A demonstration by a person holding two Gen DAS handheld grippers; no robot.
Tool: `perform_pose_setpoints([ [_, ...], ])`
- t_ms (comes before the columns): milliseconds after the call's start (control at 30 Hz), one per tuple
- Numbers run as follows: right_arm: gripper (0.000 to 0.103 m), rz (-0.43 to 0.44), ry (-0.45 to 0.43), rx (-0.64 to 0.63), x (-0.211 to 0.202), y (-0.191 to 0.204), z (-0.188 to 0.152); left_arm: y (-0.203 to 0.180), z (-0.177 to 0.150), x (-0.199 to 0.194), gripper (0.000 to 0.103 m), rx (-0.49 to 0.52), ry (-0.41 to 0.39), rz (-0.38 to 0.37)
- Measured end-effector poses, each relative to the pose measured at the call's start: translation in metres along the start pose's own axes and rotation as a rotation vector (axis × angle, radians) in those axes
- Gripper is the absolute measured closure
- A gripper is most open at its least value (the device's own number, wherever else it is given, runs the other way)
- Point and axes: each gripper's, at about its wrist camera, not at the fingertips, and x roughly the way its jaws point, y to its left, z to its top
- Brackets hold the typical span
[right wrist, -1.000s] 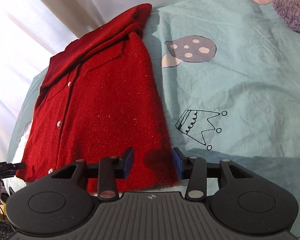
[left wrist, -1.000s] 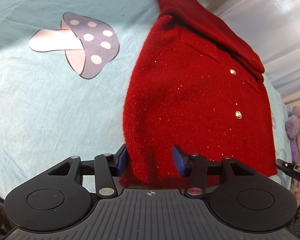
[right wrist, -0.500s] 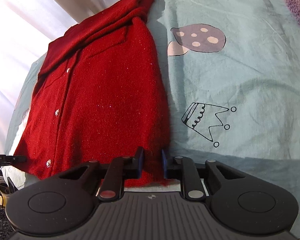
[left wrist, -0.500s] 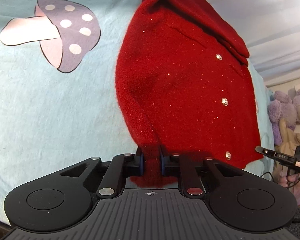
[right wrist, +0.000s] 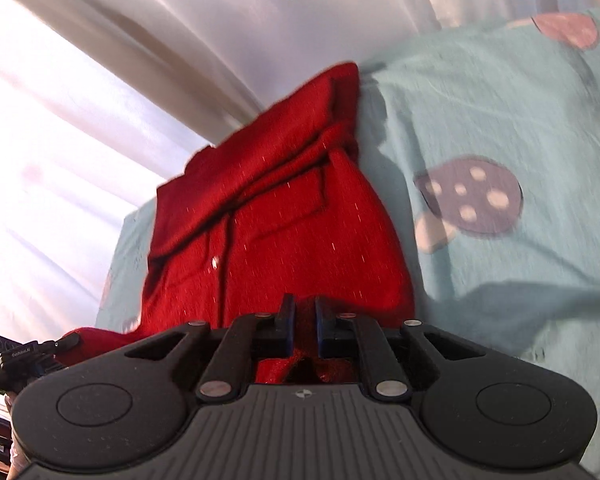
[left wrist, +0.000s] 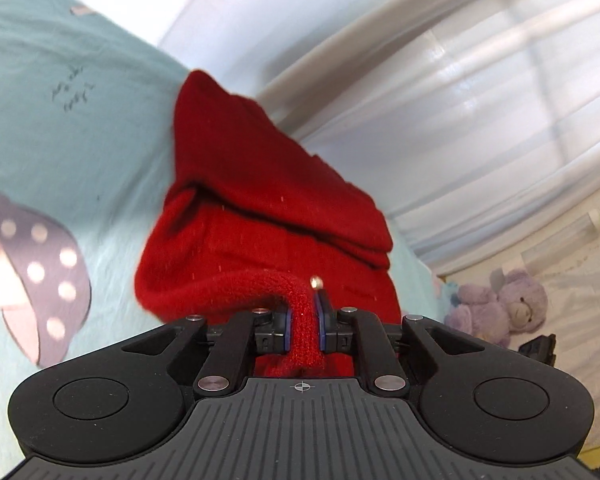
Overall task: Fold small clothes
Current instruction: 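Lift the hem with the left gripper toward the collar while the right gripper releases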
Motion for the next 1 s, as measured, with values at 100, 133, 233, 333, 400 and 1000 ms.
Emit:
perform_pose_setpoints([
  [100,0.103,-0.015,-0.093,-0.035,0.018,0.01,0.033,0.011,0.028,0.022,0.09,-0.065,-0.05,0.03],
  [133,0.103,-0.03,-0.117,-0.032,0.025,0.011,0.041,0.017,0.034,0.029,0.09,-0.086,-0.064,0.053],
  [233,0.103,-0.112,-0.189,-0.087,0.048,0.013,0.061,0.038,0.044,0.055,0.089,-0.171,-0.066,0.129],
  [333,0.098,-0.244,-0.214,-0.268,0.06,0.025,0.059,0.048,0.04,0.067,0.088,-0.183,-0.048,0.184],
  [400,0.093,-0.199,-0.165,-0.386,0.061,0.029,0.05,0.055,0.036,0.066,0.085,-0.157,-0.034,0.197],
  [1000,0.074,0.009,0.227,-0.882,0.097,0.058,0.0,0.06,0.038,0.09,0.061,-0.159,0.076,0.128],
])
